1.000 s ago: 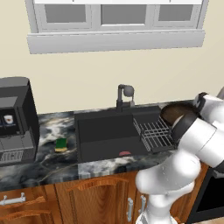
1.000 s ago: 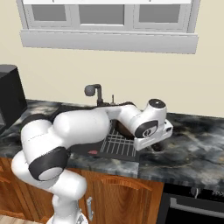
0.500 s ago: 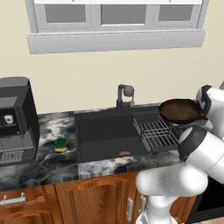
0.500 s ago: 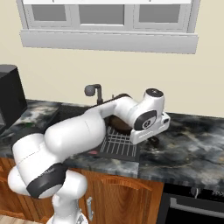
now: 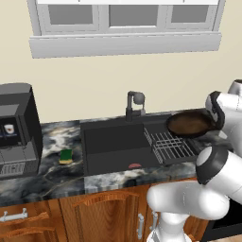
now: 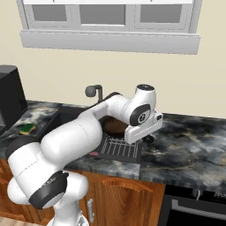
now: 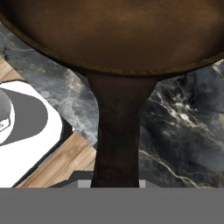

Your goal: Pick the pan and sponge and place them into the sink. Then turn on the water.

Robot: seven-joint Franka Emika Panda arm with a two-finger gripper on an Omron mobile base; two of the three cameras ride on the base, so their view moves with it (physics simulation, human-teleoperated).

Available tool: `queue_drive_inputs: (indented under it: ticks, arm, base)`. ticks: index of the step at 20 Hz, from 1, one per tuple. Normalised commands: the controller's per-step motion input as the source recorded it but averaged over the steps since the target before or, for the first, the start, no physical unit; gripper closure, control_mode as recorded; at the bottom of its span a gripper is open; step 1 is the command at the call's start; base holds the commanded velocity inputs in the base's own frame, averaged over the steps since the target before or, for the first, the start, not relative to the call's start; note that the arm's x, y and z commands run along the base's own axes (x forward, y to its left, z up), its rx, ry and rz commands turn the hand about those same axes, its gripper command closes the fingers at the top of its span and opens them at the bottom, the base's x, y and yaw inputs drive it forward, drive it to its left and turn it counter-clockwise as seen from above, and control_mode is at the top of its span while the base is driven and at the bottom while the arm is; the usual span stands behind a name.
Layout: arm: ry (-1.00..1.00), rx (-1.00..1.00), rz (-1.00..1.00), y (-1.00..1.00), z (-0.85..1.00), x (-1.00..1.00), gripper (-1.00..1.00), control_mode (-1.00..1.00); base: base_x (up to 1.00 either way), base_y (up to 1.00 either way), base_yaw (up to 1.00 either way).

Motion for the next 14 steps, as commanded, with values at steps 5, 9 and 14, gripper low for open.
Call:
queue_drive_inputs:
  ticks: [5,9,14]
  arm:
    - [0.07,0.00,0.05,0.34,0.04,-0.01,1.00,-1.00]
    - [0.03,0.02,0.05,0.36,-0.05,-0.05,1.00,-1.00]
    - [0.03,0.03,0.03,0.35,-0.01,-0.07,1.00,-1.00]
  base:
    - [0.00,0.00,0.00]
    - [0.00,0.00,0.00]
    - [0.00,0.00,0.00]
